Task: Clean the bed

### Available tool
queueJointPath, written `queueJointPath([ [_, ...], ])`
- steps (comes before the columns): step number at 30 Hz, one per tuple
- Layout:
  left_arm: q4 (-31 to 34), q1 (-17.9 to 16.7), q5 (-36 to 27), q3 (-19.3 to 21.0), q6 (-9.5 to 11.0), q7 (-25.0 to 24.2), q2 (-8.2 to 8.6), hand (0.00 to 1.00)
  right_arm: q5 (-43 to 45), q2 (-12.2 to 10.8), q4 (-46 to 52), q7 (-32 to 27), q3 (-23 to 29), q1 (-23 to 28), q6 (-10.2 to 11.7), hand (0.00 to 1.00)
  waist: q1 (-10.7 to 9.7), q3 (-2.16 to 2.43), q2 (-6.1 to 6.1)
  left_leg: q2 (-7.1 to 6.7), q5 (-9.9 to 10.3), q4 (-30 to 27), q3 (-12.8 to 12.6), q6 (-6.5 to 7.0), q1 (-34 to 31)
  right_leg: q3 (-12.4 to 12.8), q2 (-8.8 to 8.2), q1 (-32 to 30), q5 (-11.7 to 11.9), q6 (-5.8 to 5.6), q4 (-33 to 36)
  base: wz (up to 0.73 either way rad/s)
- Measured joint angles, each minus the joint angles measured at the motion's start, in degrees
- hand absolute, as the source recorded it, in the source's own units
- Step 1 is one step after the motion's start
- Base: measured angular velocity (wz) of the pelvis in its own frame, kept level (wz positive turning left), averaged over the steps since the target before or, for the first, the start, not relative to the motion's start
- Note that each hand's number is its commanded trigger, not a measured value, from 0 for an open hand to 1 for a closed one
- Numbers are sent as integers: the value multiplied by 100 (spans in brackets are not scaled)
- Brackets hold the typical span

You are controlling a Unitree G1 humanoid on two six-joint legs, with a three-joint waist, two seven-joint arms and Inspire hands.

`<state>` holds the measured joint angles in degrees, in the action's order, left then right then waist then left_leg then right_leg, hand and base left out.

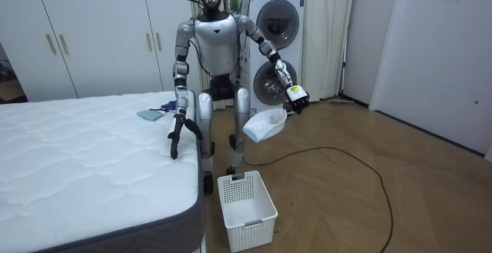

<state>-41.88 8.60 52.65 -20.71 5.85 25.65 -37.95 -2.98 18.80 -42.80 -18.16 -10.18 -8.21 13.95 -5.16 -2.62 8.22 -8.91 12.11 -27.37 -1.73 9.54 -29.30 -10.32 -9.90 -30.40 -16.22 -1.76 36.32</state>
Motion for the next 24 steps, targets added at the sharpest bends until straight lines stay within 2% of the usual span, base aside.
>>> queueJointPath([
  [3, -4, 1, -28, -208, -142, -1, -20, 100, -22, 12, -2, -115, -152, 0, 36, 0, -18, 2, 18, -3, -3, -42, -48, 4, 1, 38, -21, -67, -7, -3, 111, -3],
  [7, -94, -23, -74, -495, -152, -1, -77, 100, -16, 32, -35, -168, -287, -47, 50, 0, -71, 1, 58, -3, -3, -24, -124, 4, 65, 56, -43, -40, -20, -3, 134, -7],
  [15, -458, -36, -75, -561, -180, -40, -79, 100, 34, 145, -109, -204, -462, -68, 134, 0, -63, 3, 115, -2, -3, 30, -123, 4, 71, 183, 20, -56, -36, 2, 130, -1],
  [24, -473, -28, -78, -718, -212, -182, -103, 100, 27, 156, -116, -422, -669, -64, 153, 0, -73, 6, 122, 0, -3, 28, -124, 3, 71, 175, 16, -44, -38, 2, 122, 0],
])
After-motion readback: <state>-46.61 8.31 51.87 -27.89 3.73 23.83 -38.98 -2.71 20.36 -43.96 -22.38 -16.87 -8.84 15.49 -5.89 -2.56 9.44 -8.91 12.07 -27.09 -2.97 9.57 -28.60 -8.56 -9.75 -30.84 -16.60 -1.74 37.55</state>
